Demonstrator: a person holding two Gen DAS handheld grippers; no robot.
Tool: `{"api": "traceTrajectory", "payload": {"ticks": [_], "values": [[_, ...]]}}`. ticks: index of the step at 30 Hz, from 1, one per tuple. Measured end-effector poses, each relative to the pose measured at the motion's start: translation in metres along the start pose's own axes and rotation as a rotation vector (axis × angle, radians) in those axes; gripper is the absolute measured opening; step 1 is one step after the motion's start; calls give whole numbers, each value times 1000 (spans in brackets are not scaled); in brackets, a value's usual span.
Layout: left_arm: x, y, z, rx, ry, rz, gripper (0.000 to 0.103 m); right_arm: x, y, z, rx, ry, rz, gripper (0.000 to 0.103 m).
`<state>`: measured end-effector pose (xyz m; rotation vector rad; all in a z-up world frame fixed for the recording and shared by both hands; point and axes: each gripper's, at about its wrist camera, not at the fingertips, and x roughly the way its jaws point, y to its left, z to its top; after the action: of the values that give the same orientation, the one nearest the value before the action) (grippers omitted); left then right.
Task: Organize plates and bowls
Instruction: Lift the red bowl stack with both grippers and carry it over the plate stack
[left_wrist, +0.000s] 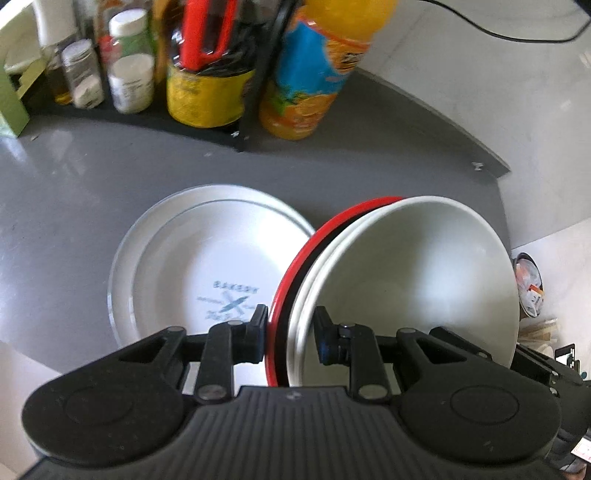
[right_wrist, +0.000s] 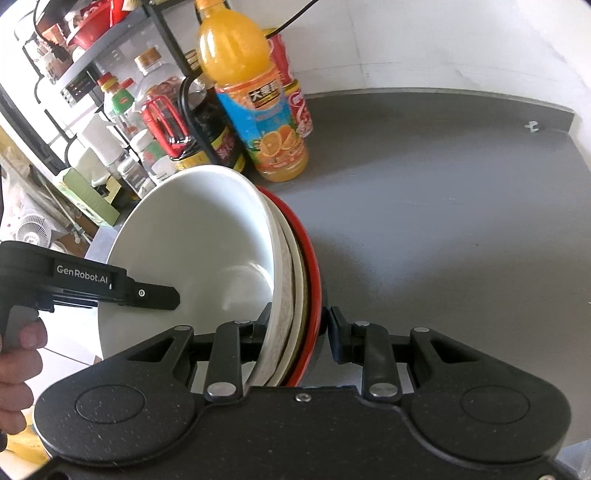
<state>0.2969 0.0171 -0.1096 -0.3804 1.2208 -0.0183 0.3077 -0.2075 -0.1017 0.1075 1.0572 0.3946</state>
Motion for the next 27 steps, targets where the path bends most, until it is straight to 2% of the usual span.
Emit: {"api": "traceTrajectory", "payload": {"ticks": [8,15,27], "values": [[-2,28,8,-17,-6,10,24,19,22,2,-12,24,-1,28],[7,52,18,-39,29,15,24,36,37,2,-6,47,-11,28],[25,71,32,-51,77,30,24,59,50,7,-32,109,-30,28]]}}
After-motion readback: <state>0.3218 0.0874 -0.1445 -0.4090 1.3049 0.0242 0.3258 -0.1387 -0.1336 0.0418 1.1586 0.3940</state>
